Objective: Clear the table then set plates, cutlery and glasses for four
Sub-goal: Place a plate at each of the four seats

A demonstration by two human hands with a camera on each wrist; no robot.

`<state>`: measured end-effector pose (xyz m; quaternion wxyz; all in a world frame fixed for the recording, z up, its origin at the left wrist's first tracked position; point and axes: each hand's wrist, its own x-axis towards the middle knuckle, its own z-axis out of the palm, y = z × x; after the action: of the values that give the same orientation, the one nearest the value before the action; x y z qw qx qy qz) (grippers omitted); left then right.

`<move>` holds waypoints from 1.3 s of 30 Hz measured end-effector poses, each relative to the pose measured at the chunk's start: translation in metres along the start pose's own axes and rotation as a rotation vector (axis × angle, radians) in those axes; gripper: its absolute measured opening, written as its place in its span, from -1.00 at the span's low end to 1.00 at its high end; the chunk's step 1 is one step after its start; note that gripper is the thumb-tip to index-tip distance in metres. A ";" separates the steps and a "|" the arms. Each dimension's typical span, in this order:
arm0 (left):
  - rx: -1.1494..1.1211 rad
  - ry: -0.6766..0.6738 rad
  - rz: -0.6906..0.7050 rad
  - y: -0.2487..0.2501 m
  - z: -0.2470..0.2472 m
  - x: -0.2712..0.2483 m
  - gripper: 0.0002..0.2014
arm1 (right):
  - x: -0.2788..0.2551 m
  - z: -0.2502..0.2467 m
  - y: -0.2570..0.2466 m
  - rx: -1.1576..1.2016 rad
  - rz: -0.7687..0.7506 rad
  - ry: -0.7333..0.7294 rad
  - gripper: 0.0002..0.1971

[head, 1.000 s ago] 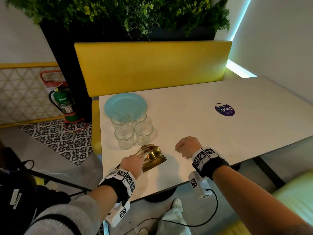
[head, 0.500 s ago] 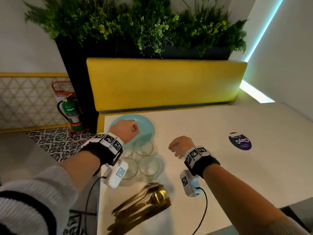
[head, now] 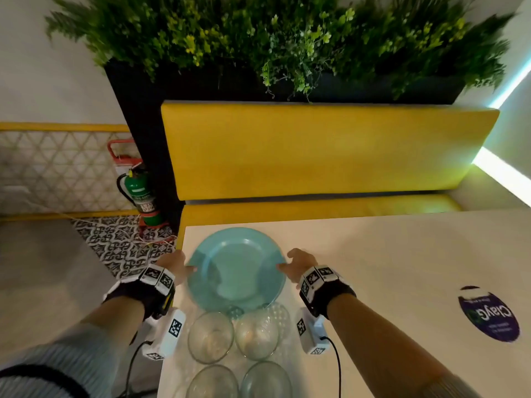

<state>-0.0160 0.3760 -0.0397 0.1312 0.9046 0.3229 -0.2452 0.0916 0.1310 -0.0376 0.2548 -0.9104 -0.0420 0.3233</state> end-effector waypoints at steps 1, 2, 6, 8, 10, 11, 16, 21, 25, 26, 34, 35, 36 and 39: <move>-0.029 -0.028 -0.001 -0.001 0.004 0.009 -0.50 | 0.007 0.001 -0.001 0.014 0.014 -0.015 -0.42; -0.074 -0.074 -0.003 -0.001 0.009 0.017 -0.51 | 0.013 0.003 -0.003 0.030 0.025 -0.036 -0.40; -0.244 -0.129 -0.017 -0.005 0.029 0.046 -0.54 | 0.037 0.010 -0.004 0.026 0.041 -0.130 -0.42; -0.278 -0.110 -0.028 -0.002 0.030 0.042 -0.57 | 0.043 0.013 -0.003 0.001 0.026 -0.138 -0.46; -0.277 -0.059 -0.037 0.003 0.025 0.035 -0.65 | 0.046 0.014 -0.003 -0.025 0.000 -0.142 -0.54; -0.284 -0.057 -0.039 0.004 0.022 0.034 -0.66 | 0.047 0.014 -0.004 -0.025 -0.007 -0.148 -0.59; -0.384 -0.097 -0.042 0.003 0.012 0.034 -0.62 | 0.049 0.009 -0.011 -0.017 -0.017 -0.116 -0.53; -0.527 -0.051 0.003 0.014 -0.033 0.018 -0.55 | 0.032 -0.022 -0.031 0.071 -0.111 -0.020 -0.56; -0.778 0.005 0.000 0.033 -0.072 -0.012 -0.68 | 0.002 -0.051 -0.047 0.116 -0.173 0.060 -0.65; -0.812 0.031 0.027 0.036 -0.079 -0.020 -0.68 | -0.007 -0.058 -0.048 0.111 -0.173 0.086 -0.66; -1.019 0.145 0.232 0.072 -0.075 -0.108 -0.40 | -0.102 -0.086 0.005 0.389 -0.071 0.383 -0.61; -1.040 0.129 0.230 0.080 -0.070 -0.125 -0.32 | -0.119 -0.086 0.017 0.427 -0.059 0.416 -0.61; -1.066 0.123 0.253 0.087 -0.061 -0.134 -0.29 | -0.131 -0.087 0.031 0.472 -0.039 0.442 -0.61; -1.112 0.028 0.300 0.110 -0.033 -0.169 -0.46 | -0.168 -0.085 0.077 0.566 0.034 0.524 -0.62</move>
<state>-0.0464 0.2181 0.0863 0.6162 0.7387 0.2730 -0.0054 0.0043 -0.0136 0.0761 0.4928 -0.8563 0.1307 0.0828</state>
